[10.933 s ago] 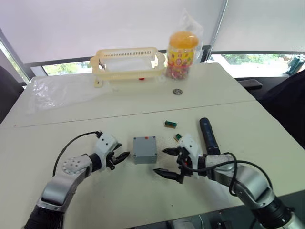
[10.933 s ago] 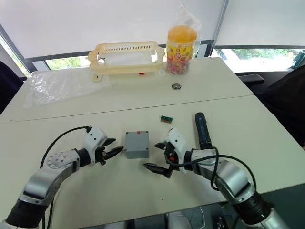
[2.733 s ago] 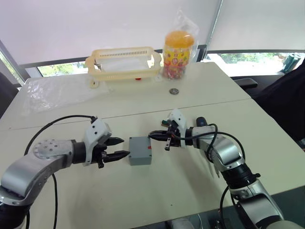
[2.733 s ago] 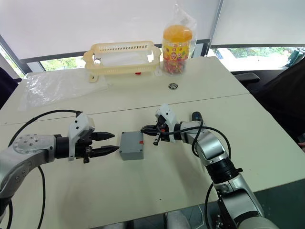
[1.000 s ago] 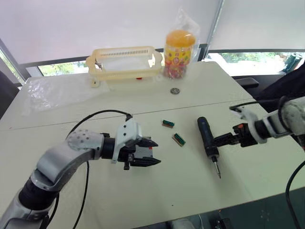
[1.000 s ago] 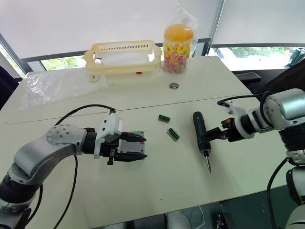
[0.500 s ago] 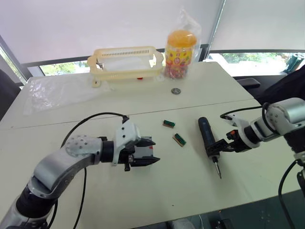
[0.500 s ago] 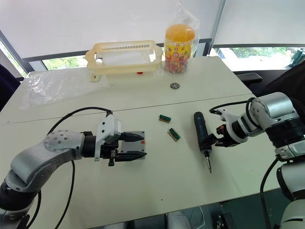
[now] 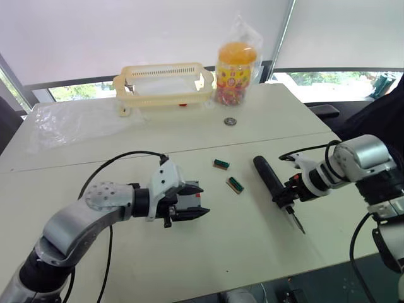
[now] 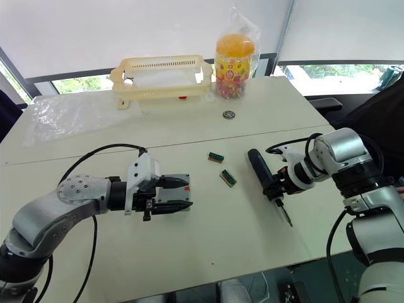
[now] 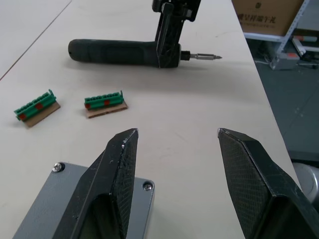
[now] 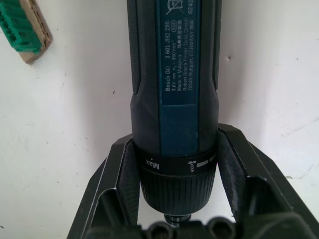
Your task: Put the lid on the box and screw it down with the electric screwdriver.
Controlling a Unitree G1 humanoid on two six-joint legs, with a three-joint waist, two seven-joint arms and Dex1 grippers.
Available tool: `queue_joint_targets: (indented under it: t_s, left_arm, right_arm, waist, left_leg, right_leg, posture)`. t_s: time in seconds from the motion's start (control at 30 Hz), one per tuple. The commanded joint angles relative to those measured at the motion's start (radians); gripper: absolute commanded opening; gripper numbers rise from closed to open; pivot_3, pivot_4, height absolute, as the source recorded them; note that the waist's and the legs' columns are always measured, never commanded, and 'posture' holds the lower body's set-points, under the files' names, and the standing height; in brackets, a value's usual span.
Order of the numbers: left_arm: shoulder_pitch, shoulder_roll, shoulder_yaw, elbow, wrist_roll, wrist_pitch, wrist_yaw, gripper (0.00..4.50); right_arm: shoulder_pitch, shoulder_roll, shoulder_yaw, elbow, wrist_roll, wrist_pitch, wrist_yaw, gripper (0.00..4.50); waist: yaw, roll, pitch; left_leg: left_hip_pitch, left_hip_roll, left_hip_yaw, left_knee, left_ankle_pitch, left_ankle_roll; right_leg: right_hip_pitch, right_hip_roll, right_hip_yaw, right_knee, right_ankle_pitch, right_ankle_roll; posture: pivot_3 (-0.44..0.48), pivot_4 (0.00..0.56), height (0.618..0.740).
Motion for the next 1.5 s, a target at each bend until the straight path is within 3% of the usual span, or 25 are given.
queue_joint_targets:
  t_s: [0.03,0.2,0.27,0.37,0.5,0.67,0.93,1.2,1.5]
  left_arm:
    - [-0.013,0.019,0.051,0.019,0.006,-0.027,-0.017,2.57]
    - [-0.033,0.046,0.111,0.123,0.005,-0.059,-0.06,2.57]
    - [-0.054,0.055,0.117,0.179,0.009,-0.078,-0.095,2.57]
    - [-0.076,0.057,0.076,0.232,0.05,-0.113,-0.134,2.57]
    - [-0.083,0.044,0.046,0.296,0.097,-0.153,-0.16,2.57]
    - [-0.068,0.037,0.022,0.314,0.149,-0.181,-0.166,2.57]
    - [-0.079,-0.042,-0.042,0.359,0.238,-0.224,-0.145,2.57]
    - [-0.033,-0.075,-0.073,0.378,0.305,-0.25,-0.12,2.57]
    - [-0.018,-0.083,-0.067,0.387,0.318,-0.251,-0.122,2.57]
  right_arm:
    - [0.022,-0.007,-0.06,-0.002,0.006,0.012,-0.002,1.76]
    - [-0.053,0.065,-0.266,0.026,-0.057,-0.108,-0.041,1.76]
    - [-0.111,0.144,-0.422,0.03,-0.045,-0.261,-0.083,1.76]
    - [-0.083,0.28,-0.608,-0.094,-0.017,-0.474,-0.157,1.76]
    - [0.047,0.484,-0.699,-0.331,-0.033,-0.743,-0.236,1.76]
    - [0.179,0.613,-0.621,-0.534,-0.041,-0.918,-0.195,1.76]
    - [0.334,0.695,-0.4,-0.624,-0.146,-1.061,-0.139,1.76]
    - [0.41,0.725,-0.29,-0.604,-0.22,-1.157,-0.095,1.76]
    - [0.422,0.771,-0.254,-0.557,-0.278,-1.224,-0.088,1.76]
  waist:
    - [0.003,0.0,0.0]
    - [0.0,0.003,0.002]
    - [-0.008,0.005,0.003]
    - [-0.007,0.01,0.006]
    - [0.002,0.01,0.006]
    - [0.018,0.01,0.006]
    - [0.019,0.01,0.006]
    - [0.019,0.01,0.006]
    - [0.019,0.01,0.005]
  left_leg:
    - [0.0,0.0,0.0,0.0,0.0,0.0]
    - [-0.001,0.0,0.001,0.0,0.0,0.0]
    - [-0.001,0.0,0.001,0.0,0.0,0.0]
    - [-0.003,0.0,0.001,-0.001,0.0,0.0]
    - [-0.005,0.001,-0.003,-0.005,0.0,0.0]
    - [-0.018,0.0,-0.002,-0.001,0.001,-0.002]
    - [-0.013,-0.001,-0.002,0.002,0.002,-0.004]
    - [-0.013,-0.001,-0.002,0.002,0.003,-0.004]
    - [-0.011,-0.001,-0.002,0.002,0.003,-0.004]
  right_leg:
    - [0.0,0.0,0.0,0.0,0.0,0.0]
    - [-0.001,0.0,0.0,0.0,0.0,0.0]
    - [-0.002,0.0,0.0,0.0,0.0,0.0]
    - [-0.005,0.0,0.001,0.001,0.0,0.0]
    - [-0.006,0.0,-0.003,0.0,-0.001,0.001]
    - [-0.016,-0.003,-0.004,0.002,0.0,0.001]
    - [-0.016,-0.001,-0.003,0.011,0.001,0.0]
    - [-0.016,-0.001,-0.003,0.012,0.001,0.0]
    - [-0.014,-0.001,-0.003,0.012,0.001,0.0]
  posture:
    - [0.0,0.15,0.74]
    - [0.0,0.15,0.74]
    - [0.0,0.15,0.74]
    - [0.0,0.15,0.74]
    - [0.0,0.15,0.74]
    - [0.0,0.15,0.74]
    - [0.0,0.15,0.74]
    - [0.0,0.15,0.74]
    - [0.0,0.15,0.74]
